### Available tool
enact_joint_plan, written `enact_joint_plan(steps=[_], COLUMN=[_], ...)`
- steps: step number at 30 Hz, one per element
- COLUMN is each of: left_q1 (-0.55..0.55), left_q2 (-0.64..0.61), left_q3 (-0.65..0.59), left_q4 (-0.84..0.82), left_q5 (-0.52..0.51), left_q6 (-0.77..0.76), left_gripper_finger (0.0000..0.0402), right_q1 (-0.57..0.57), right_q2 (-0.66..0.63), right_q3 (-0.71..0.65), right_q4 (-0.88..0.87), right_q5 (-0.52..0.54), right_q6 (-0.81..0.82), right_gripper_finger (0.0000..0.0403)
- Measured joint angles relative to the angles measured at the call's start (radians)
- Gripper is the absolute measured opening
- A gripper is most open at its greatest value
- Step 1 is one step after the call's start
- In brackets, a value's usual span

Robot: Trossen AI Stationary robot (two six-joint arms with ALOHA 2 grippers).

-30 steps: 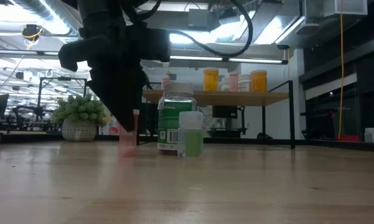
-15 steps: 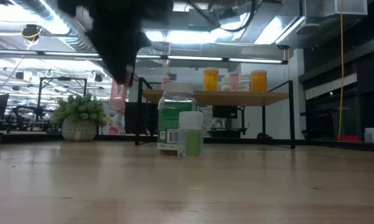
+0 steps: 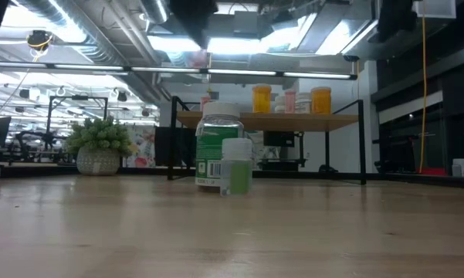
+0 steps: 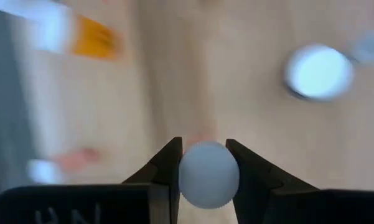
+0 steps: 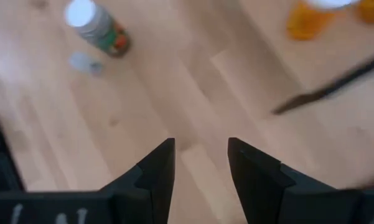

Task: Pick and place medicine bottles onto shelf by color
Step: Put the pink pill bottle on the shelf aligned with the other pink pill bottle

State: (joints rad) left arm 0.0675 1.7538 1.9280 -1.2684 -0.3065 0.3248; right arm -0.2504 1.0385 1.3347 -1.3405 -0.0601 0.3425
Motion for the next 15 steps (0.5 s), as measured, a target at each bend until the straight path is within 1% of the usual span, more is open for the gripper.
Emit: enact_joint_plan(steps=[2,3,7,12,15], left_q1=[0.068,0.106,0.255,0.422,0.513], left_q2=[0.0,0.0,0.0,0.008,0.028], left_q3=[0.048,0.065,0.084,0.085,0.085], left_q4=[0.05,0.079,0.213,0.305,0.339], left_q5=[0.019,0.046,0.189,0.209,0.243], left_q6=[0.068,0.097,0.161,0.187,0.182], left_gripper_finger=[0.0091,0.0091,0.0091,0.0091,0.0091], right_q1=[0.033,0.047,0.094,0.139,0.163], right_q2=[-0.041,-0.057,-0.086,-0.078,-0.073], right_q3=[-0.098,-0.145,-0.308,-0.454,-0.524], right_q4=[0.097,0.149,0.346,0.583,0.705], right_q5=[-0.018,-0.021,-0.021,-0.021,-0.021], right_q6=[0.023,0.025,0.023,0.021,0.021], right_gripper_finger=[0.0152,0.0152,0.0152,0.0152,0.0152])
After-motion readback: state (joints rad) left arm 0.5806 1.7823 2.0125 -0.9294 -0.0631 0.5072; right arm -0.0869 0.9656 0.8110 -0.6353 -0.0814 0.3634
